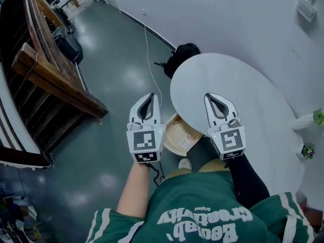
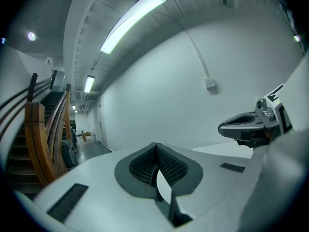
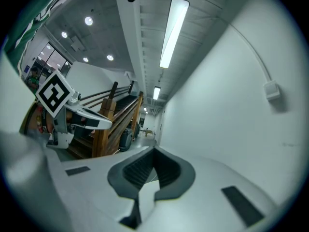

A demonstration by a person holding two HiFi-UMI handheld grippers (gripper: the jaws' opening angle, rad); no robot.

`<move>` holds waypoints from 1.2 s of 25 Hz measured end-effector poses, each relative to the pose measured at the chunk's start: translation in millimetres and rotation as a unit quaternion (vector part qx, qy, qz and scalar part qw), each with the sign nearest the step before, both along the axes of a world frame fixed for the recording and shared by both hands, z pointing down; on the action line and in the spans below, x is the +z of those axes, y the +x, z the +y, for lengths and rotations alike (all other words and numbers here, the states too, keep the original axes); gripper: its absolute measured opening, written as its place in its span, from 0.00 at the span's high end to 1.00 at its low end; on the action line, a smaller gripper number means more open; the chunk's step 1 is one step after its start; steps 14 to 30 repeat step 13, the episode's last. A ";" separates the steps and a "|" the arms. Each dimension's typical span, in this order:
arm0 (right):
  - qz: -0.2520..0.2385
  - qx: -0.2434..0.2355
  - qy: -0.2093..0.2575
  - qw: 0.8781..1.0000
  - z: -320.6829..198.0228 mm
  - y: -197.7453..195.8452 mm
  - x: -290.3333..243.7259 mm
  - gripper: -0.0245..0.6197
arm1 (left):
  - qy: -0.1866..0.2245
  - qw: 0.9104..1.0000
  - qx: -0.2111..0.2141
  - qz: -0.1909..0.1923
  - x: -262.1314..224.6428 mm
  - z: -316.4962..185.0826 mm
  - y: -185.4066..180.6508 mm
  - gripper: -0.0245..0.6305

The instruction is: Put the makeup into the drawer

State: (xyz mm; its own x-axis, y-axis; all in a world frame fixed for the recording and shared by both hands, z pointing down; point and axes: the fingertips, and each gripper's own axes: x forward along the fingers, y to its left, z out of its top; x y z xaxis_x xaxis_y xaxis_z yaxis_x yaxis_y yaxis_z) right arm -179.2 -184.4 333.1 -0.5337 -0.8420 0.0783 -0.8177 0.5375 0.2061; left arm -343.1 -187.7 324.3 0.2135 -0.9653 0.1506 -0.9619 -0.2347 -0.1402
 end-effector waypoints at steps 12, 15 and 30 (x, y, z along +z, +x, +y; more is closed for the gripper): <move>-0.006 -0.003 0.003 1.000 7.6 2.6 -4.2 0.96 | 0.004 1.000 0.003 0.006 -2.2 9.4 2.6 0.96; -0.006 -0.003 0.002 1.000 8.5 3.1 -4.2 0.96 | 0.004 1.000 0.004 0.006 -2.5 10.6 2.6 0.96; -0.006 -0.003 0.002 1.000 8.5 3.1 -4.2 0.96 | 0.004 1.000 0.004 0.006 -2.5 10.6 2.6 0.96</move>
